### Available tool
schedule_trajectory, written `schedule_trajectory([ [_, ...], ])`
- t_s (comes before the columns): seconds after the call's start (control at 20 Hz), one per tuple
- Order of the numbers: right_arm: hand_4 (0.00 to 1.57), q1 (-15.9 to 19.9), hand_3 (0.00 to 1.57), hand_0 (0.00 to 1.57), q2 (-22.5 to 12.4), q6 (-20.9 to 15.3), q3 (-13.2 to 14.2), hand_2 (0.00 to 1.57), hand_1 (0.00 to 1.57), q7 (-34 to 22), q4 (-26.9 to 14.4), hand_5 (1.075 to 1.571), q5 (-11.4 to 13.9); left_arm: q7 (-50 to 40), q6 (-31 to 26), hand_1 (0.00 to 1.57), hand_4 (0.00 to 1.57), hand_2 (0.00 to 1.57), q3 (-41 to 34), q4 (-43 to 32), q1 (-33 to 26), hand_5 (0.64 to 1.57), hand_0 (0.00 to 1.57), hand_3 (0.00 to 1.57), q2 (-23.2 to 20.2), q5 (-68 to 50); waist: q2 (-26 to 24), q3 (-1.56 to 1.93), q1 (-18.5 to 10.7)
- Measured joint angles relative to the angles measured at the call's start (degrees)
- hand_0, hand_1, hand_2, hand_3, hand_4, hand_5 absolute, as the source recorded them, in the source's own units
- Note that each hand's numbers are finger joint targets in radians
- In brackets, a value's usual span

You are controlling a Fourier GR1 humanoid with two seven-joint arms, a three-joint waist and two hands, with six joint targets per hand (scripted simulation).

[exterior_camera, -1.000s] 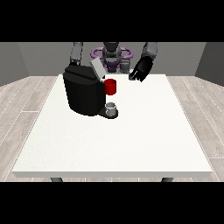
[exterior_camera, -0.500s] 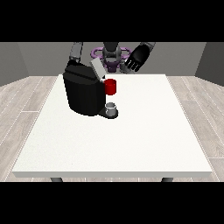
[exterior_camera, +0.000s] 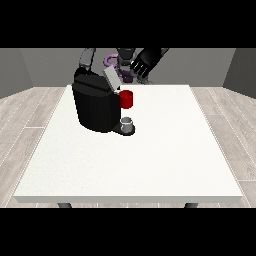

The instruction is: Insert the coffee pod into the coffee machine and close the lid

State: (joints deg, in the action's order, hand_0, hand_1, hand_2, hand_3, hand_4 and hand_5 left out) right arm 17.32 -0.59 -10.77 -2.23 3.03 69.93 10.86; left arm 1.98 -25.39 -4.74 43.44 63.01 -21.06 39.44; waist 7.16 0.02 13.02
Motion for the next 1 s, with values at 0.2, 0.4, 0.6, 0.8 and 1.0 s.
schedule_trajectory([
  [0.2,0.00,2.31,0.00,0.00,-0.60,0.68,-0.04,0.00,0.00,-2.49,3.36,1.571,-0.15,0.27,0.05,1.22,0.48,1.29,-1.29,-1.90,2.30,1.571,1.22,1.24,-2.84,0.44,2.14,-0.01,2.65],
  [0.4,0.27,4.45,0.00,0.00,-2.25,1.47,0.95,0.00,0.00,-3.33,4.58,1.571,-0.26,0.29,0.52,1.29,0.48,1.32,-2.02,-2.79,4.56,1.571,1.29,1.26,-3.95,0.72,4.54,-0.01,3.92],
  [0.6,0.00,5.03,0.00,0.00,-2.28,0.94,1.98,0.00,0.00,-2.67,4.96,1.571,-0.67,1.05,0.93,1.21,0.47,1.28,-1.76,-3.20,5.21,1.571,1.21,1.24,-3.79,1.20,6.05,-0.01,4.06],
  [0.8,0.06,6.98,0.00,0.00,-2.87,0.64,3.17,0.00,0.00,-3.36,4.99,1.571,-0.97,1.46,1.28,1.19,0.47,1.26,-1.73,-3.85,6.54,1.571,1.19,1.23,-4.04,1.71,8.22,0.00,4.15],
  [1.0,0.00,7.83,0.00,0.00,-3.29,0.40,4.42,0.00,0.00,-3.27,3.84,1.571,-1.42,1.05,0.89,1.24,0.43,1.29,-1.58,-4.29,7.48,1.571,1.24,1.22,-3.24,1.85,8.79,0.00,3.58],
])
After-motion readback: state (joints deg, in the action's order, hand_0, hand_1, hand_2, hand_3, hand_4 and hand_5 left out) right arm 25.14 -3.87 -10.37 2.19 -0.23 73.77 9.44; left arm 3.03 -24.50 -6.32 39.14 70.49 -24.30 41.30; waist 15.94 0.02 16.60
